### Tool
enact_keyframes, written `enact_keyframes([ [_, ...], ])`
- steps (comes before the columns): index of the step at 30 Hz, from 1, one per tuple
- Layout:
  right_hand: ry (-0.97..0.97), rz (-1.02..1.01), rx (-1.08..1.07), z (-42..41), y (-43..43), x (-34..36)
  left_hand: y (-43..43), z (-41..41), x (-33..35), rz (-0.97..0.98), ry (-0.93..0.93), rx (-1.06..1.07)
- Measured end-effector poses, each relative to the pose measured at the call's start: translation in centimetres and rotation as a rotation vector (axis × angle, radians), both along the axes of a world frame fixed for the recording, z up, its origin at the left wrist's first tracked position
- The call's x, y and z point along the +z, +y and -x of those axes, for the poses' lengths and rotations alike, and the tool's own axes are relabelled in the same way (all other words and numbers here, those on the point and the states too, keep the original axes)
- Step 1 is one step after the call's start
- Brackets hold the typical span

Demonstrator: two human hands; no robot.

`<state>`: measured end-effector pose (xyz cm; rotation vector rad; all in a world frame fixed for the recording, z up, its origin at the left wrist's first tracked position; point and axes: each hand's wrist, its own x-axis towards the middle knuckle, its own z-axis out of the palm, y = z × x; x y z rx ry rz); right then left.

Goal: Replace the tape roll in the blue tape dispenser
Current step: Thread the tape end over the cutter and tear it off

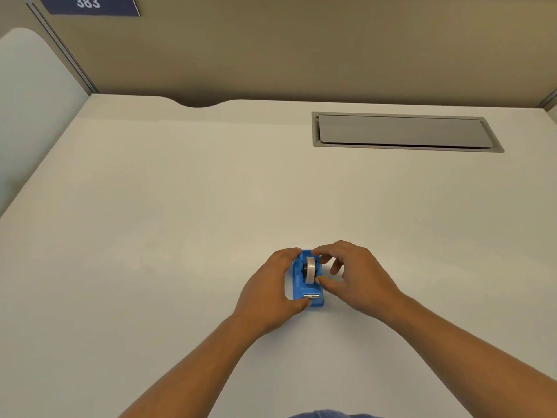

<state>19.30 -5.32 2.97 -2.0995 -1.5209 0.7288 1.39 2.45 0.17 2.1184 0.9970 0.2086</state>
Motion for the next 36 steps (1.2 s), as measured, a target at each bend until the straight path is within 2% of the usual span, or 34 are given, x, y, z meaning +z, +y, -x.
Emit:
enact_keyframes([
  [11,-0.049,0.044,0.077,0.3,-0.4,0.5,0.0,-0.1,0.0,0.0,-0.002,0.005],
  [25,-0.17,-0.008,0.029,1.0,0.7,0.3,0.0,0.1,-0.3,0.019,-0.024,0.005],
  [36,-0.17,-0.003,0.016,1.0,0.3,0.5,-0.1,0.0,-0.7,0.015,-0.015,0.01],
])
